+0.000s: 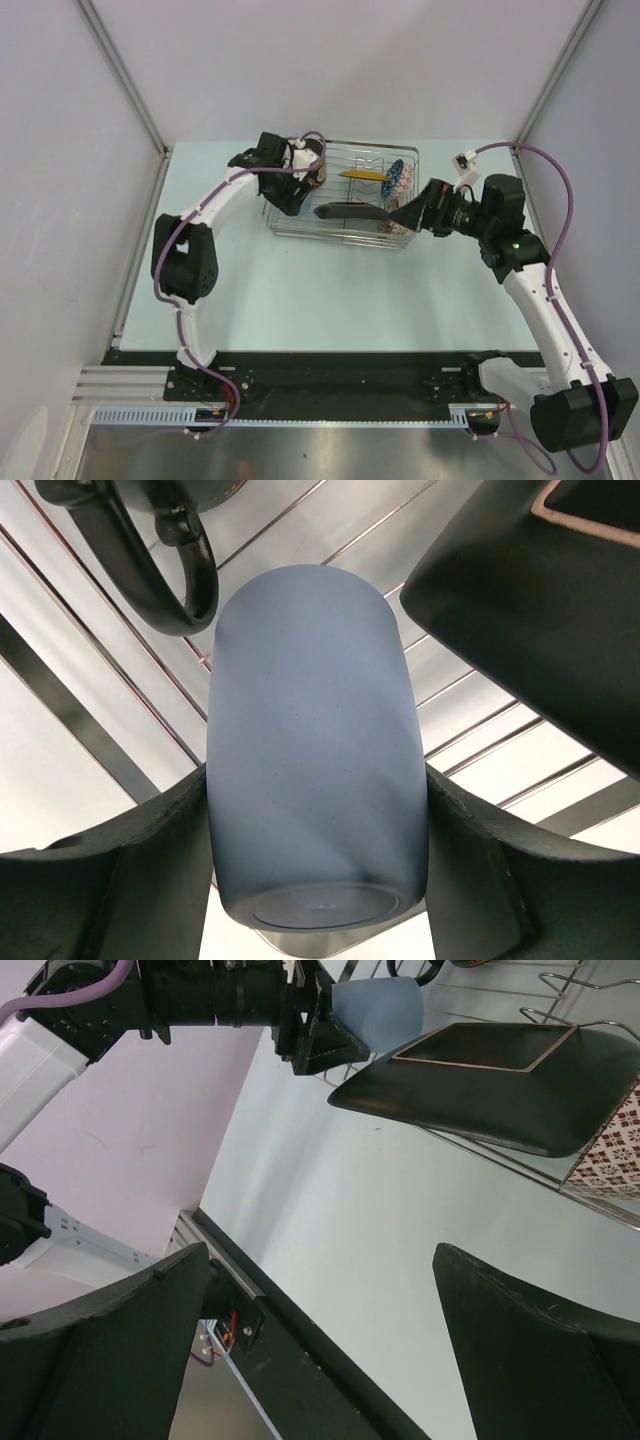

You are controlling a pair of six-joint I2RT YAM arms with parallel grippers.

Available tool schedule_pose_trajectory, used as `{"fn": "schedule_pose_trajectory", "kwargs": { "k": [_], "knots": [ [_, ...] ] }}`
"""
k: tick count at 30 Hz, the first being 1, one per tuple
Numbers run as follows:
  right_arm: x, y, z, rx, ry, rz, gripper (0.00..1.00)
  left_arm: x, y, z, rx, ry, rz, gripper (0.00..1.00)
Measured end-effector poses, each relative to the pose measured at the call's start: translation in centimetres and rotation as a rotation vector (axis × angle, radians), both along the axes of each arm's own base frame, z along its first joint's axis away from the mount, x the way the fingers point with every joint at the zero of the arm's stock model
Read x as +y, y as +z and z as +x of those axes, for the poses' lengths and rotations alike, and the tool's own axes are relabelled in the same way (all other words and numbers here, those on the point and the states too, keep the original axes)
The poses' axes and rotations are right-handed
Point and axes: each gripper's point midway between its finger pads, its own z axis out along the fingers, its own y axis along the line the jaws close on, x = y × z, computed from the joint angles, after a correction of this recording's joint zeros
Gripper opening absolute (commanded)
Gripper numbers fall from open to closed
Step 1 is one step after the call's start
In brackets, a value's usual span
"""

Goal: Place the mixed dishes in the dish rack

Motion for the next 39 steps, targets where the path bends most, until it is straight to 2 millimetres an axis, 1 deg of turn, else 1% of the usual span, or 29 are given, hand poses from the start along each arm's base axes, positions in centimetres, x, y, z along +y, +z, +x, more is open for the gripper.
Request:
{"fn": "schedule_pose_trajectory", "kwargs": {
  "k": [5, 10, 11, 14, 17, 19, 20, 22, 23, 29, 35, 39],
  "knots": [
    [0.1, -0.4, -0.1, 0.011, 0.002, 0.008, 1.0, 0.6, -0.4, -0.5, 0.022, -0.022, 0.047, 0.0],
    [0.1, -0.9, -0.2, 0.022, 0.001, 0.012, 1.0, 0.9, -0.9, 0.2, 0.041, -0.037, 0.102, 0.0],
    [0.1, -1.0, -0.2, 0.022, 0.001, 0.012, 1.0, 1.1, -1.1, 0.1, 0.048, -0.038, 0.11, 0.01],
    [0.1, -1.3, -0.2, 0.023, 0.0, 0.013, 1.0, 1.5, -1.5, -0.4, 0.07, -0.05, 0.137, 0.09],
    [0.1, -1.5, -0.3, 0.028, 0.0, 0.014, 1.0, 1.6, -1.6, -0.6, 0.081, -0.064, 0.155, 0.48],
    [0.1, -1.5, -0.3, 0.028, -0.002, 0.017, 1.0, 1.5, -1.6, -0.7, 0.089, -0.069, 0.161, 0.55],
    [0.1, -1.4, -0.3, 0.025, -0.002, 0.019, 1.0, 1.5, -1.6, -0.5, 0.089, -0.071, 0.164, 0.66],
    [0.1, -1.4, -0.4, 0.023, -0.002, 0.021, 1.0, 1.5, -1.7, -0.5, 0.09, -0.072, 0.169, 0.8],
    [0.1, -1.4, -0.5, 0.024, -0.003, 0.023, 1.0, 1.5, -1.8, -0.6, 0.092, -0.073, 0.172, 0.99],
    [0.1, -1.3, -0.6, 0.016, -0.005, 0.03, 1.0, 0.6, -1.5, -0.6, 0.073, -0.09, 0.184, 1.0],
    [0.2, -1.4, -0.6, 0.02, -0.003, 0.032, 1.0, 0.2, -1.4, -0.6, 0.062, -0.097, 0.193, 1.0],
    [0.3, -1.4, -0.7, 0.017, 0.002, 0.033, 1.0, -0.1, -1.0, -0.6, 0.054, -0.103, 0.196, 1.0]
  ]
}}
